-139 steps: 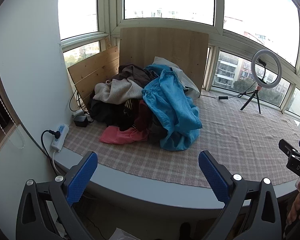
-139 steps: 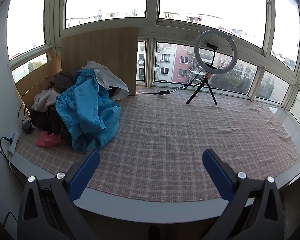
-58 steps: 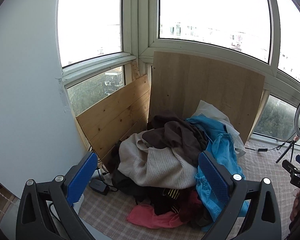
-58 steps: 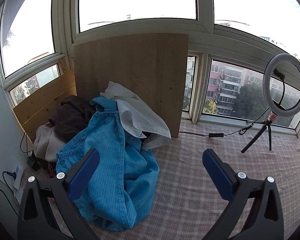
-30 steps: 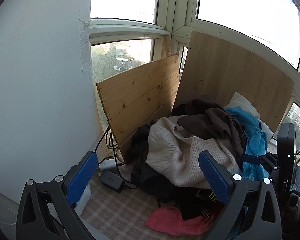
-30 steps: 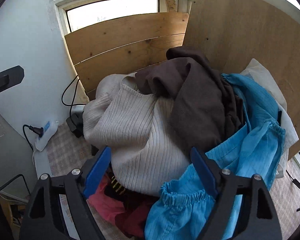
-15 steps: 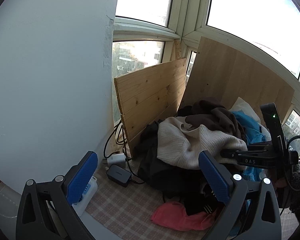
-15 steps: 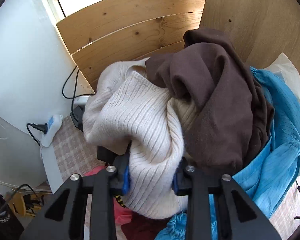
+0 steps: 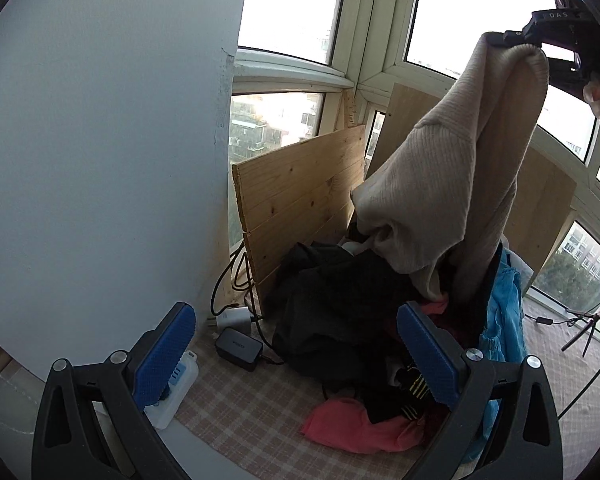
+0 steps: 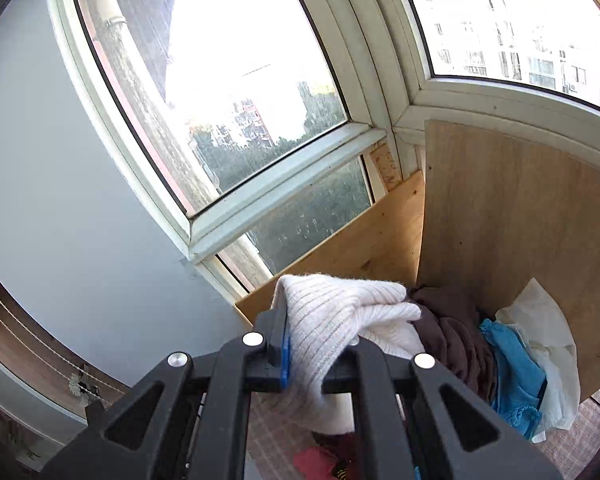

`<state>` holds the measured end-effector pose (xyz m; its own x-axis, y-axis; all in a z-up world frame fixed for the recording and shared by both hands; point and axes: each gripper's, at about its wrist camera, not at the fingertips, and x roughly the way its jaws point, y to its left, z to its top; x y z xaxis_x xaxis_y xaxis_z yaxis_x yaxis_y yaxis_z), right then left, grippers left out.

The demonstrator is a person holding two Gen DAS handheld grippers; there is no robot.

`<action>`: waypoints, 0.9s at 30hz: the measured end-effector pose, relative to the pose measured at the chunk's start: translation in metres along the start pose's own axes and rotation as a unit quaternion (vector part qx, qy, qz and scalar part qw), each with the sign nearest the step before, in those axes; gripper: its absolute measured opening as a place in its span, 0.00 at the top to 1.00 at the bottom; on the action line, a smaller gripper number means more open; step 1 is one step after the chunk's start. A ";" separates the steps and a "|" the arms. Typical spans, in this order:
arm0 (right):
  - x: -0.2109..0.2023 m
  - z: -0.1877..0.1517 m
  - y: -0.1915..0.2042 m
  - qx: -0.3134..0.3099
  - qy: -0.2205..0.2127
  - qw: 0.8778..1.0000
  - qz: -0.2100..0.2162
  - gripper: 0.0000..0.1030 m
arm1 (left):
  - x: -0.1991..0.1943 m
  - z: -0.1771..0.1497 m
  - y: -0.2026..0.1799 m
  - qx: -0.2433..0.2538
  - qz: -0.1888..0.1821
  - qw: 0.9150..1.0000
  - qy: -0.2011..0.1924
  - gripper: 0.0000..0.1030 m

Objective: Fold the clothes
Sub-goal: 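Pull the cream cardigan out and drop it on the open cloth with the right gripper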

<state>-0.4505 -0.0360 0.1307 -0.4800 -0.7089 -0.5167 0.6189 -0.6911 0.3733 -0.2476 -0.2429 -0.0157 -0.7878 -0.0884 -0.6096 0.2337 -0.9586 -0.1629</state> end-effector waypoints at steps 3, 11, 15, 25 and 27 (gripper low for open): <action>-0.049 0.037 0.032 -0.026 -0.058 0.998 0.010 0.92 | -0.009 0.003 -0.001 0.003 -0.009 1.000 -0.005 0.01; -0.200 0.062 0.067 -0.058 -0.172 0.983 -0.033 0.92 | -0.041 0.022 -0.028 0.059 -0.043 0.997 -0.038 0.01; -0.282 0.040 0.054 -0.047 -0.206 0.973 -0.090 0.92 | -0.053 0.032 -0.062 0.096 -0.077 0.991 -0.053 0.01; -0.470 -0.088 -0.030 0.021 -0.226 0.934 -0.276 0.92 | -0.095 0.007 -0.205 0.203 -0.139 0.966 -0.078 0.01; -0.469 -0.132 -0.076 0.047 -0.176 0.931 -0.318 0.92 | -0.096 -0.012 -0.240 0.219 -0.140 0.963 -0.067 0.01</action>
<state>-0.1906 0.3671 0.2430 -0.9144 -0.1438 -0.3784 0.0916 -0.9840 0.1527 -0.2211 -0.0011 0.0722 -0.8587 0.1840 -0.4783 -0.2384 -0.9696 0.0550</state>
